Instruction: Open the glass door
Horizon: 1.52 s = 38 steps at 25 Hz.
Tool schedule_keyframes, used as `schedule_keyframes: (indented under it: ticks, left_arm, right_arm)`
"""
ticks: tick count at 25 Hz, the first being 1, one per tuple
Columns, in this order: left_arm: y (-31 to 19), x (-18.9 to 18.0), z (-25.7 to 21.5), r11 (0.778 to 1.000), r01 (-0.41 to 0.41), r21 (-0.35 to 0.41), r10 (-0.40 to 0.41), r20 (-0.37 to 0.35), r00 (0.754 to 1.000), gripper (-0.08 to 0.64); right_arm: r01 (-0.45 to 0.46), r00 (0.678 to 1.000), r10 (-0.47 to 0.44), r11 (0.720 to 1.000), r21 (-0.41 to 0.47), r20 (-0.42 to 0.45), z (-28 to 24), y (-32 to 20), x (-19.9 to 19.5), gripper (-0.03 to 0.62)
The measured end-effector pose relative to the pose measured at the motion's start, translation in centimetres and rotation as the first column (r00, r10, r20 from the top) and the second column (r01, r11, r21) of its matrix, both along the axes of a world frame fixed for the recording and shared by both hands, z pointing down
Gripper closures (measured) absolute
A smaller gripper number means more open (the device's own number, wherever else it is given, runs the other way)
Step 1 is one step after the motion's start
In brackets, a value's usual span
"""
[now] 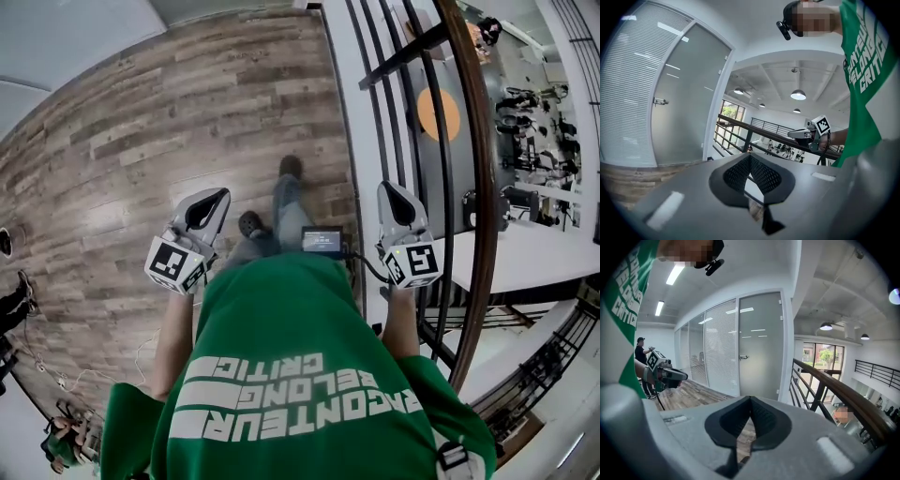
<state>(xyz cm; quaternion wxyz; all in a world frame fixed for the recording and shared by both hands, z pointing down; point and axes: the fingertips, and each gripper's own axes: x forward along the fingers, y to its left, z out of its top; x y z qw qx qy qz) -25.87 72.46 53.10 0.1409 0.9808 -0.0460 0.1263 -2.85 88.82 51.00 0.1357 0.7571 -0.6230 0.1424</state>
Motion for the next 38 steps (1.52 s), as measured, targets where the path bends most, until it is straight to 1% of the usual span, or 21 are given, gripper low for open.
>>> schedule_keyframes:
  ticks: [4,7,11,15,21,27,32,35,38]
  left_arm:
    - [-4.9,2.9,0.6,0.998,0.064,0.009,-0.064,0.018,0.998,0.545]
    - [-8.1,5.5,0.6,0.993,0.118,0.017,-0.118,0.034,0.992,0.545]
    - [-11.7,9.9,-0.7,0.989,0.138,0.048,-0.14,0.04,0.989,0.545]
    - [-14.6,12.4,-0.9,0.98,0.184,0.072,-0.187,0.035,0.982,0.545]
    - [-18.1,14.2,-1.2,0.965,0.246,0.092,-0.251,0.041,0.967,0.545]
    - [-23.4,14.9,-0.6,0.944,0.32,0.078,-0.322,0.005,0.947,0.545]
    - [-29.7,17.1,-0.3,0.941,0.329,0.077,-0.328,-0.032,0.944,0.545]
    - [-34.1,18.6,-0.5,0.943,0.324,0.075,-0.322,-0.043,0.946,0.545]
    - [-38.5,19.5,-0.9,0.948,0.309,0.075,-0.306,-0.052,0.951,0.545]
  right_arm:
    - [0.029,0.999,-0.029,1.0,0.003,0.016,1.4,-5.1,4.7,0.598]
    - [0.071,0.997,-0.071,0.997,0.015,0.016,1.3,-9.2,8.2,0.598]
    - [0.117,0.992,-0.118,0.993,0.025,0.035,1.2,-14.2,12.6,0.598]
    - [0.172,0.984,-0.173,0.985,0.026,0.04,1.9,-18.2,15.7,0.598]
    - [0.235,0.97,-0.236,0.972,0.028,0.053,2.3,-23.5,18.5,0.598]
    - [0.296,0.954,-0.296,0.955,0.019,0.039,2.8,-29.4,19.2,0.598]
    - [0.284,0.958,-0.285,0.959,0.016,0.03,2.5,-34.9,21.4,0.598]
    - [0.267,0.963,-0.267,0.964,0.012,0.026,2.2,-39.0,23.1,0.598]
    - [0.256,0.966,-0.257,0.967,0.013,0.026,1.6,-43.4,24.0,0.598]
